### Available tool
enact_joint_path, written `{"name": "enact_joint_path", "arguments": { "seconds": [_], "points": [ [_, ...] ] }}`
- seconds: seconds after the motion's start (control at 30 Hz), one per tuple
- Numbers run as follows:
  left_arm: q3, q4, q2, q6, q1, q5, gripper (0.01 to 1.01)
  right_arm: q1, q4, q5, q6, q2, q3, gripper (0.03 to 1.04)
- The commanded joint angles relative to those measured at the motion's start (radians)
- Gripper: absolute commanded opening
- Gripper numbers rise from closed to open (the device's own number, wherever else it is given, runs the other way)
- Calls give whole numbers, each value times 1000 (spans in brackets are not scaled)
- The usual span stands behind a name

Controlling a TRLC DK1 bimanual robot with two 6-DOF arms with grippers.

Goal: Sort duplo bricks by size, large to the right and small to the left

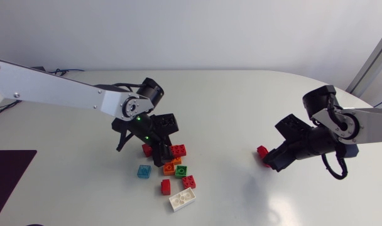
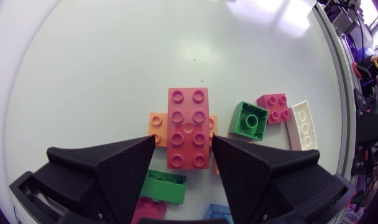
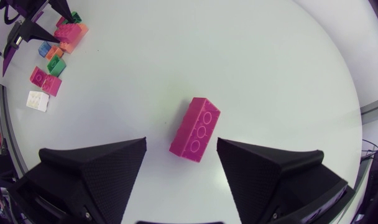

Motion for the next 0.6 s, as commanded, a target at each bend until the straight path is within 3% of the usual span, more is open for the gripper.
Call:
{"name": "enact_joint_path", "arguments": {
  "seconds": [0.0,0.13,0.3,0.47,0.57],
  "points": [
    [25,8,24,44,-2,3,395,12,-21,-7,14,-5,-15,884],
    [28,21,25,58,-20,9,244,14,-21,-38,14,-8,-21,884],
    [37,1,25,90,-37,48,136,12,-21,-135,-8,-53,-29,897],
    [82,-35,-27,89,-45,181,133,-6,-24,-307,-57,-120,-29,897],
    [138,-117,-44,95,-74,246,130,-8,-99,-423,-115,-154,-7,897]
  ]
}}
